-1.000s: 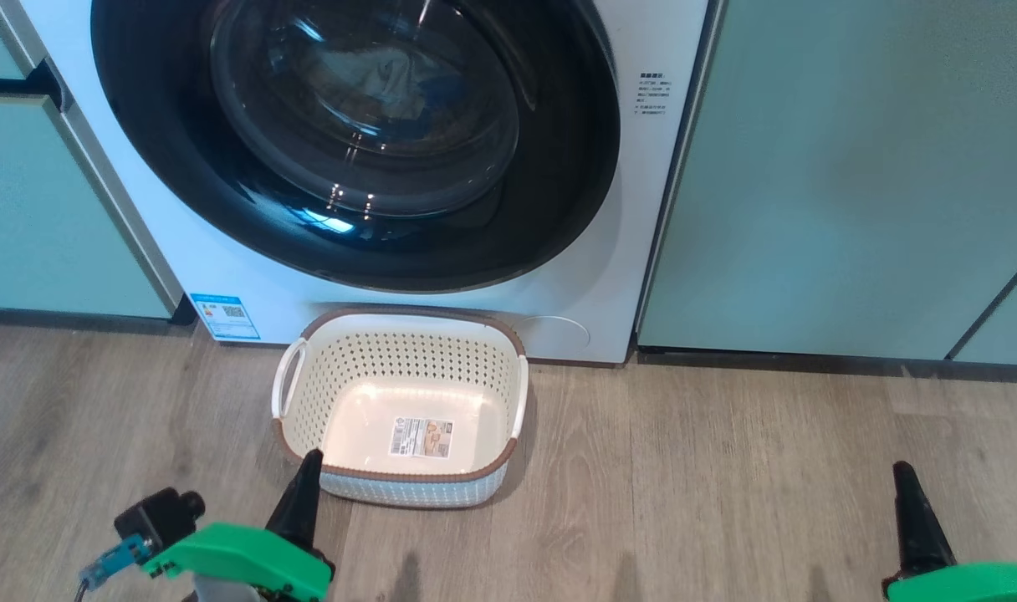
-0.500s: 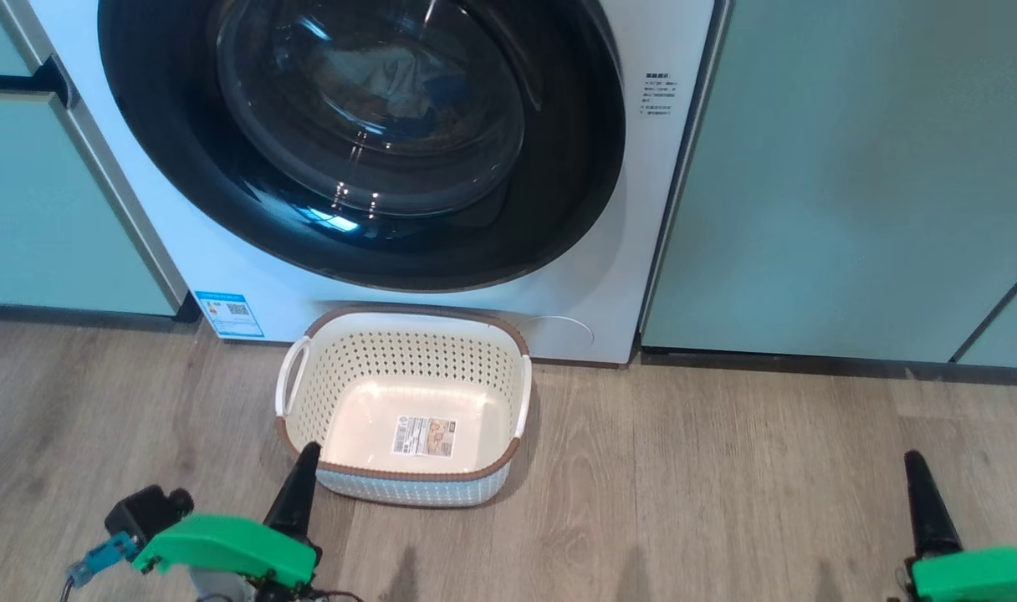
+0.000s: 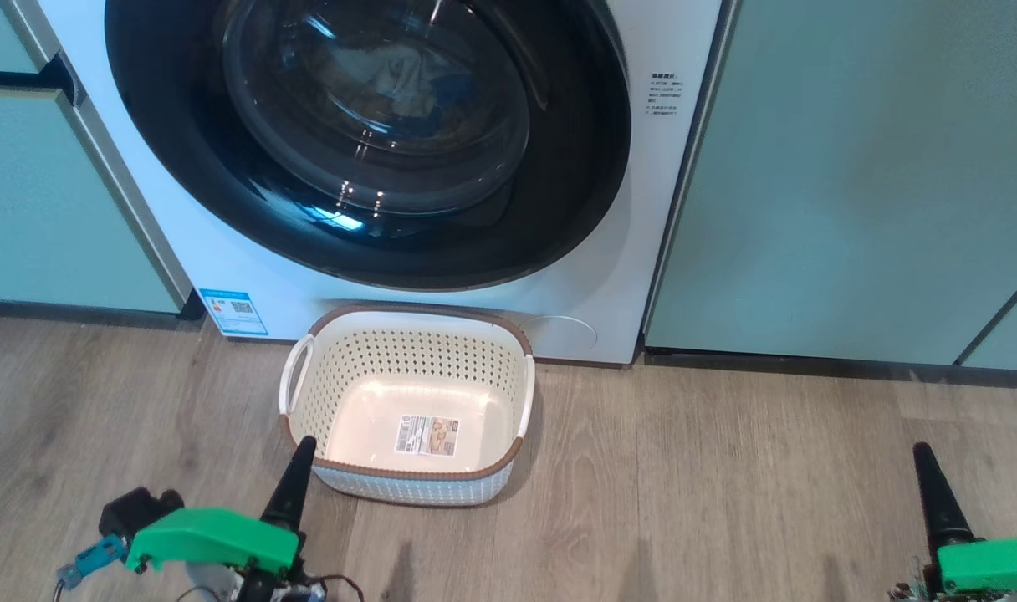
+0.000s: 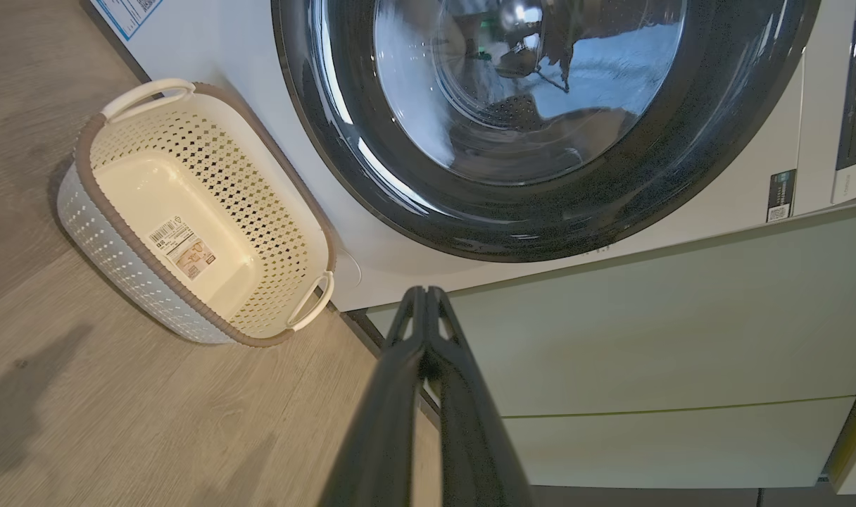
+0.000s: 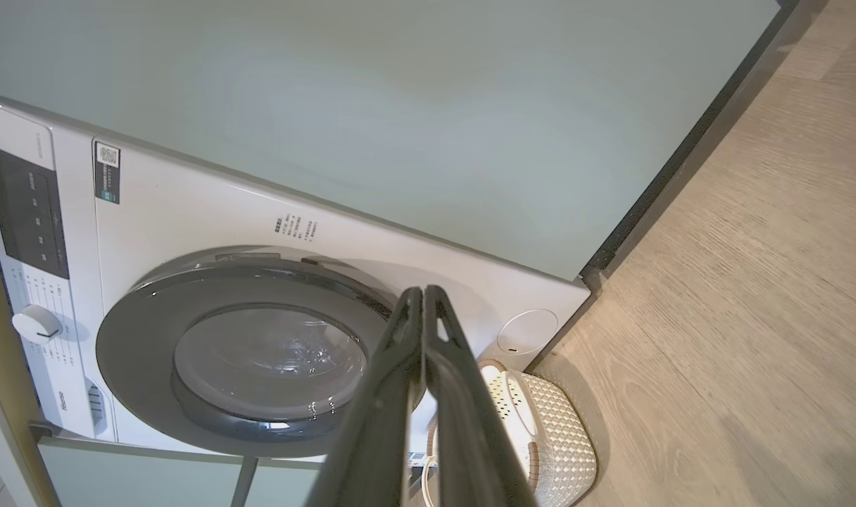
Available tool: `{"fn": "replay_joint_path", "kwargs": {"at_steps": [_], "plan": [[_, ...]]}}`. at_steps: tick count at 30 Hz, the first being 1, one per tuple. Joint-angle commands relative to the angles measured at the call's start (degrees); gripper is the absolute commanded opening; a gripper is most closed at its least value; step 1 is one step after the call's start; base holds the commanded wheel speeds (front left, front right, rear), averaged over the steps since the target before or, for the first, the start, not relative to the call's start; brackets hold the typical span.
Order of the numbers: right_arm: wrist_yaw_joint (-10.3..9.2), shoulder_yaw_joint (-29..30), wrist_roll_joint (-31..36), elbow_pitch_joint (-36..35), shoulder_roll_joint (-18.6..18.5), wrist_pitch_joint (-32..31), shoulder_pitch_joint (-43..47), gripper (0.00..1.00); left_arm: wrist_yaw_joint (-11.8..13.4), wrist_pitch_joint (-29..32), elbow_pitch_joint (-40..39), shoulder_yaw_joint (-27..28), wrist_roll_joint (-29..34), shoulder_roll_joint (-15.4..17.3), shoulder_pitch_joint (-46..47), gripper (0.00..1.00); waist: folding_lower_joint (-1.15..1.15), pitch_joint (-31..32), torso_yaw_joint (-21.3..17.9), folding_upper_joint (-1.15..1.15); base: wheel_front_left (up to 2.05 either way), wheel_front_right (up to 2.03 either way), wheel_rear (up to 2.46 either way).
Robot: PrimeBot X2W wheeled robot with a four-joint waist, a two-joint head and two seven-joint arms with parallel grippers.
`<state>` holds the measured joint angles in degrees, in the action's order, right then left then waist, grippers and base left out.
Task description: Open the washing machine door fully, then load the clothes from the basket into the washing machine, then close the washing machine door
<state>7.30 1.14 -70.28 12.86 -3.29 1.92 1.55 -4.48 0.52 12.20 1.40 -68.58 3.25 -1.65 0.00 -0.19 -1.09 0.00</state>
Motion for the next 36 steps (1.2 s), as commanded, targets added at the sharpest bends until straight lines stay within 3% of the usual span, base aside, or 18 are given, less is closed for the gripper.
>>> {"fn": "replay_joint_path", "kwargs": {"at_steps": [1,36], "plan": [[0.14,-0.37,-1.44,-1.46,-1.24,-0.41,-3.41,0.0,-0.67,0.37,-1.4,1.67,-1.25,0.37,3.77,0.0,0.0,0.0,0.03,0.0,0.0,0.0,0.0],[0.19,3.06,-23.13,0.96,-1.2,-6.44,-7.42,0.0,-2.94,5.74,1.77,4.94,-23.03,-0.24,7.72,0.0,0.0,0.01,1.06,0.0,0.0,0.0,0.0]]}}
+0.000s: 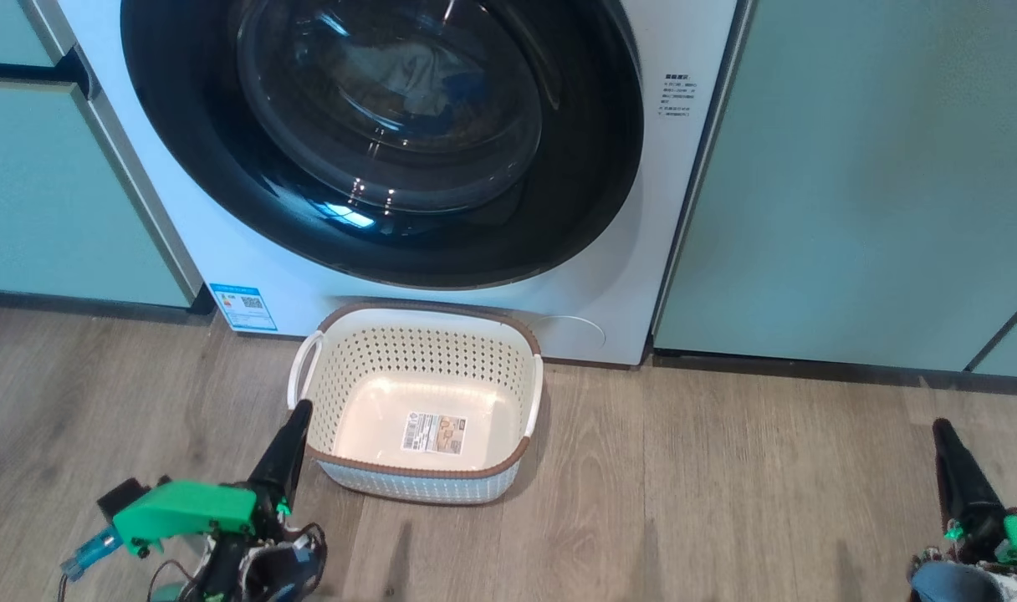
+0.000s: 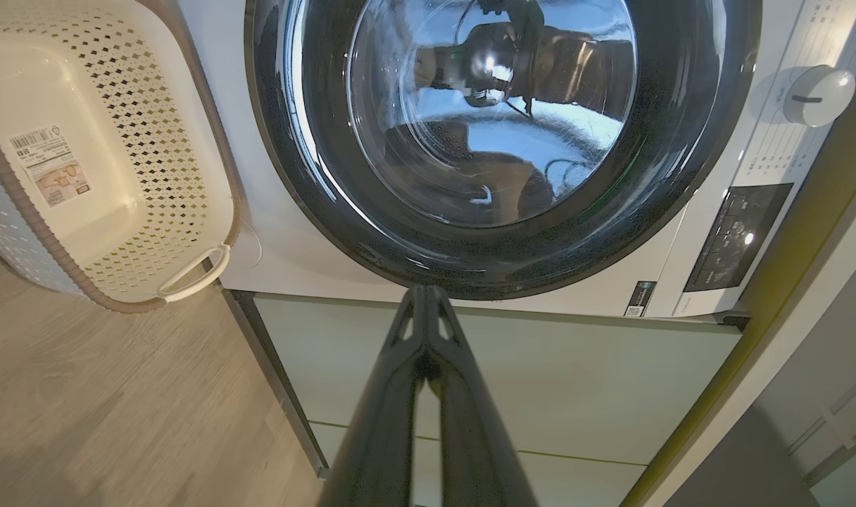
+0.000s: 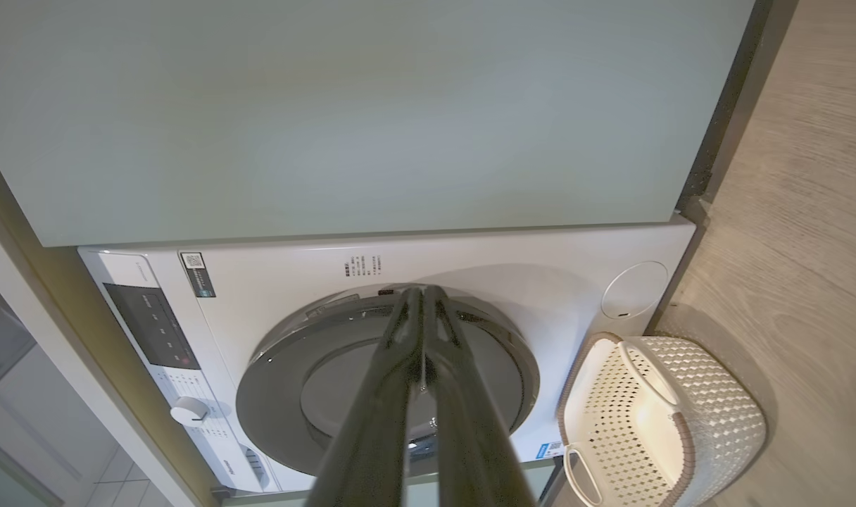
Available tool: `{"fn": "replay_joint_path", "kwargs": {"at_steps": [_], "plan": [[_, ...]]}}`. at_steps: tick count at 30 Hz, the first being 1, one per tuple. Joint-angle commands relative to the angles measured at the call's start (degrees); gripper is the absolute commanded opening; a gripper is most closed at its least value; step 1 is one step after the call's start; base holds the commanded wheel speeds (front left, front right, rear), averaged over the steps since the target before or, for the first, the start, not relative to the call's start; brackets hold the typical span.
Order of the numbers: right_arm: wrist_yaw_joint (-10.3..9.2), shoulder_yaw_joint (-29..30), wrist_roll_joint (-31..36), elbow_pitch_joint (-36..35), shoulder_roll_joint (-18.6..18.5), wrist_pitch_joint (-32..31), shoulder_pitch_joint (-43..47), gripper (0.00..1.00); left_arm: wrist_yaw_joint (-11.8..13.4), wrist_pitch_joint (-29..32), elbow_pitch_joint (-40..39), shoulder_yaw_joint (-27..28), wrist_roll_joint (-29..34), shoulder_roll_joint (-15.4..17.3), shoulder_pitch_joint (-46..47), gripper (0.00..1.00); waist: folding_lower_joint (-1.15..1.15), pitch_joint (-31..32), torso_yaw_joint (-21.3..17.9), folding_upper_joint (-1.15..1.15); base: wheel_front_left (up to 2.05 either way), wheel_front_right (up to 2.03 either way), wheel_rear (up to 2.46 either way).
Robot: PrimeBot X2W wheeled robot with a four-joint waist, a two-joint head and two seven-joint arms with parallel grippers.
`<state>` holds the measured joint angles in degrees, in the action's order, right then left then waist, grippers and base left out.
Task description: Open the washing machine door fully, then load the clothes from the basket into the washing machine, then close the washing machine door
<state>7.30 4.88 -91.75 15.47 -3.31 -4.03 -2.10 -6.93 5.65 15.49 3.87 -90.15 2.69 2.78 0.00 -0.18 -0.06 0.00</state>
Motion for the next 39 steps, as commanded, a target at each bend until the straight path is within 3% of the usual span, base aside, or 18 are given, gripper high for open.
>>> {"fn": "replay_joint_path", "kwargs": {"at_steps": [1,39], "plan": [[0.19,-0.59,-2.27,-1.58,-1.17,-0.67,-3.89,0.0,-0.56,0.76,-1.43,2.56,-2.09,0.3,3.41,0.0,0.0,0.0,0.06,0.0,0.0,0.0,0.0],[0.19,0.24,-1.58,-1.53,-0.58,-1.34,-3.96,0.0,-0.56,0.82,-1.43,2.63,-2.03,0.25,3.41,0.0,0.0,0.0,0.06,0.0,0.0,0.0,0.0]]}}
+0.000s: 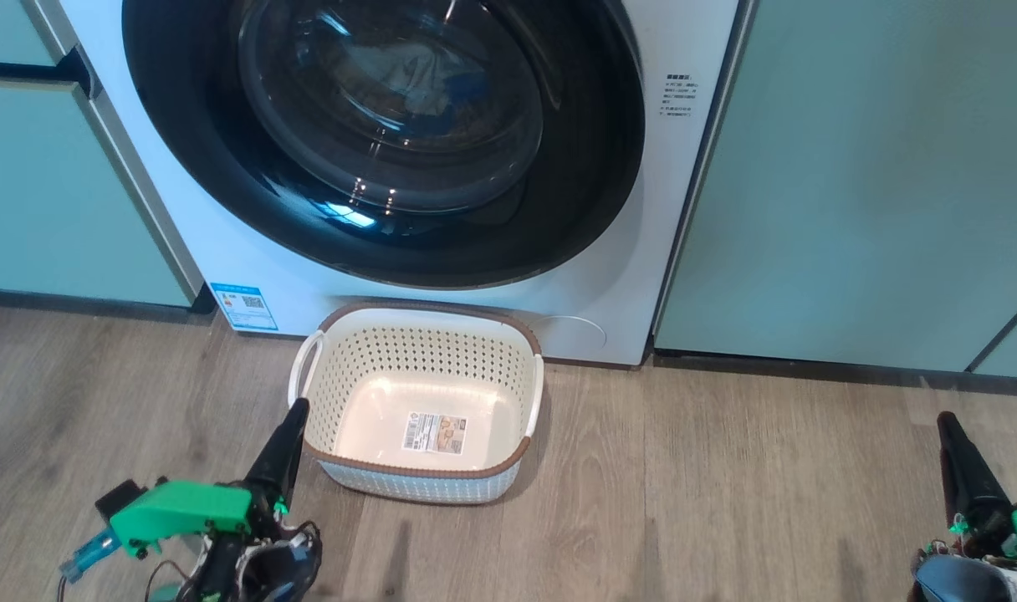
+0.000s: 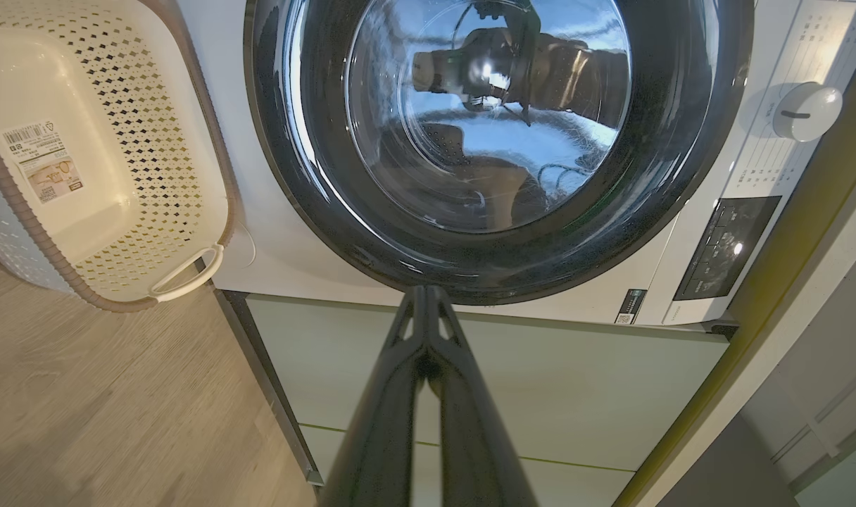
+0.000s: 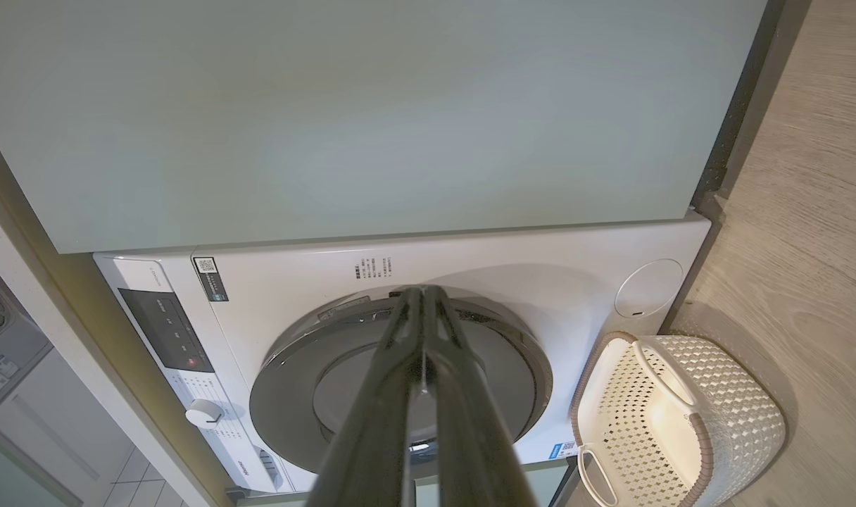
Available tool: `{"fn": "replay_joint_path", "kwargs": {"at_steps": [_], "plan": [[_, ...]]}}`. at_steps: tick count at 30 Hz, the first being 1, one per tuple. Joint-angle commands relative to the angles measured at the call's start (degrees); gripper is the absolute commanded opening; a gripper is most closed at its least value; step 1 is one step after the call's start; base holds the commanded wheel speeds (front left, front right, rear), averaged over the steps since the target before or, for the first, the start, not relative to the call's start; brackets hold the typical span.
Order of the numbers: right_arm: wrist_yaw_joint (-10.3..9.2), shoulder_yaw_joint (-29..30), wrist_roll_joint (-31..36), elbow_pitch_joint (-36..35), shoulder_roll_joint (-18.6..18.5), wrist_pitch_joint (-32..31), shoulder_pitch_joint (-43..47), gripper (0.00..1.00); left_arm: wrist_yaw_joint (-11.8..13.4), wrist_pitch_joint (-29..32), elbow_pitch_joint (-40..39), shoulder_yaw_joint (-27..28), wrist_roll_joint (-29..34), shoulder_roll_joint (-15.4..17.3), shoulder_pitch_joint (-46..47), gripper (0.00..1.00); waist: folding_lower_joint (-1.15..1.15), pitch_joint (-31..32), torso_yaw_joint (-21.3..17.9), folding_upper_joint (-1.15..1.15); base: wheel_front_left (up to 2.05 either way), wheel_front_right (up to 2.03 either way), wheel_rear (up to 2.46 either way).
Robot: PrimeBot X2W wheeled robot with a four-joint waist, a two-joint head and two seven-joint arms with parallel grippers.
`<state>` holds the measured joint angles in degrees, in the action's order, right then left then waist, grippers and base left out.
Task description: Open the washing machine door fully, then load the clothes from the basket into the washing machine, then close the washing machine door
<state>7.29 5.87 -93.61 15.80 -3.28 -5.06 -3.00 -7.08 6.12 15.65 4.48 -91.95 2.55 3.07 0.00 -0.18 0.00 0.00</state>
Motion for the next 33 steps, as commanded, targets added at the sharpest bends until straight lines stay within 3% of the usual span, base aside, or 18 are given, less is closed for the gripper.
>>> {"fn": "replay_joint_path", "kwargs": {"at_steps": [1,33], "plan": [[0.2,-0.73,0.3,-1.86,-0.6,-0.32,-3.06,0.0,-0.41,0.35,-1.6,2.03,-0.23,0.38,3.12,0.0,0.0,0.0,0.0,0.0,0.0,0.0,0.0],[0.2,-0.24,0.71,-1.83,-0.26,-0.71,-3.1,0.0,-0.41,0.38,-1.6,2.06,-0.2,0.36,3.12,0.0,0.0,0.0,0.0,0.0,0.0,0.0,0.0]]}}
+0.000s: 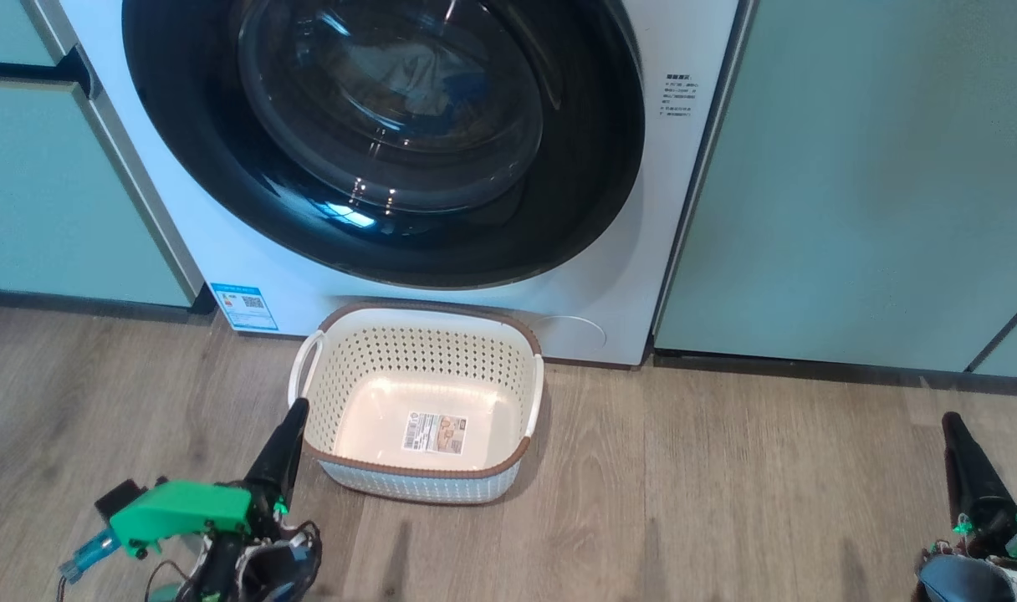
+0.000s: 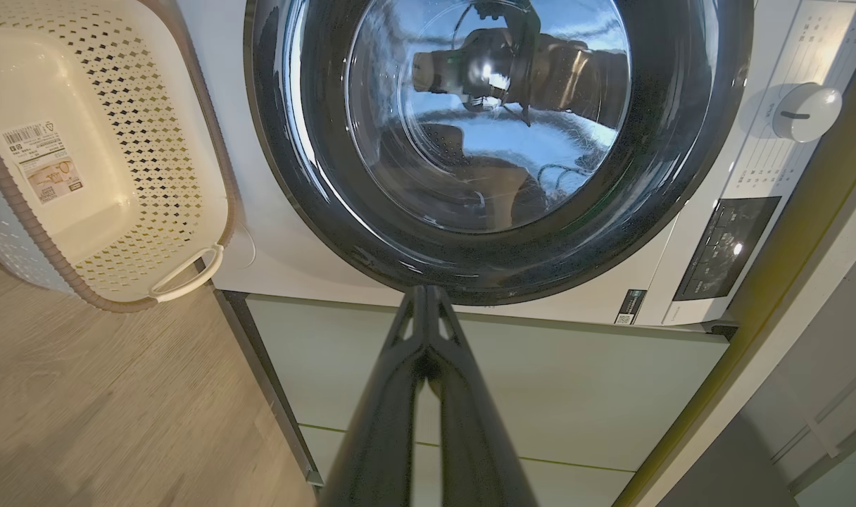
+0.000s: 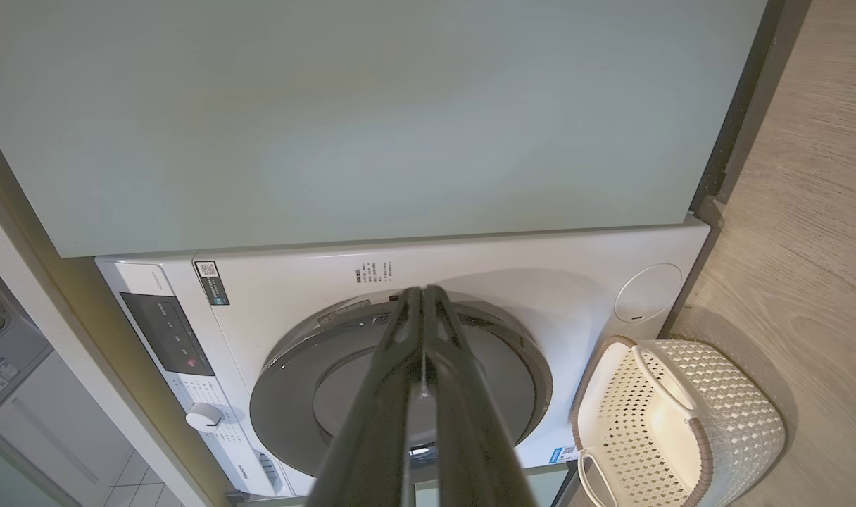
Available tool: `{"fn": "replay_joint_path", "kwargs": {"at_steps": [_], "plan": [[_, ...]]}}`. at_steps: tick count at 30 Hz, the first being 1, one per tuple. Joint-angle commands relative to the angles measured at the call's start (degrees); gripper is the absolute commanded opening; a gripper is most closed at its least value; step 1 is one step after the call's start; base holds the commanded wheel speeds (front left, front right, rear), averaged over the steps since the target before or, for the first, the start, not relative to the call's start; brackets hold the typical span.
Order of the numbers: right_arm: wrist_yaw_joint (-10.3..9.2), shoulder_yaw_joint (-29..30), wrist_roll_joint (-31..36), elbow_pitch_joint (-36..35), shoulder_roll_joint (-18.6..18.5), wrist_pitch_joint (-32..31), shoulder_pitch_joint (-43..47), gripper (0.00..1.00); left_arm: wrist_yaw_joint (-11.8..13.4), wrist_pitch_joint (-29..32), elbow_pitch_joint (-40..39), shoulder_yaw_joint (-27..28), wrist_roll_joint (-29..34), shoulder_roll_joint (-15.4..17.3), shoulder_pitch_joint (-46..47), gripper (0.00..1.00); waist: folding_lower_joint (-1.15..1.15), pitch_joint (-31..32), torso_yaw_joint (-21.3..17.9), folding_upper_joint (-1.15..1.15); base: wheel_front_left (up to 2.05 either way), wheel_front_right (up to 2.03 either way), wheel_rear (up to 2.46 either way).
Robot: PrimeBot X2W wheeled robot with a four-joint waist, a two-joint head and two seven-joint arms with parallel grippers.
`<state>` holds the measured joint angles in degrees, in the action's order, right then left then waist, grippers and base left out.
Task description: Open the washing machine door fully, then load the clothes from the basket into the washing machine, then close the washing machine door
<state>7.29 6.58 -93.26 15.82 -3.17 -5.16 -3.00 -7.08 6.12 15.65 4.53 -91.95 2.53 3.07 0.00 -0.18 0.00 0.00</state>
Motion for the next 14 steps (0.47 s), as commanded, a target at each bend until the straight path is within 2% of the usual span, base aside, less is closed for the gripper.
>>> {"fn": "replay_joint_path", "kwargs": {"at_steps": [1,14], "plan": [[0.2,-0.93,0.37,-1.84,-0.36,-0.62,-3.1,0.0,-0.41,0.38,-1.6,2.01,-0.2,0.38,3.12,0.0,0.0,0.0,0.0,0.0,0.0,0.0,0.0],[0.2,-0.78,0.49,-1.83,-0.25,-0.75,-3.12,0.0,-0.41,0.38,-1.6,2.02,-0.19,0.37,3.13,0.0,0.0,0.0,0.0,0.0,0.0,0.0,0.0]]}}
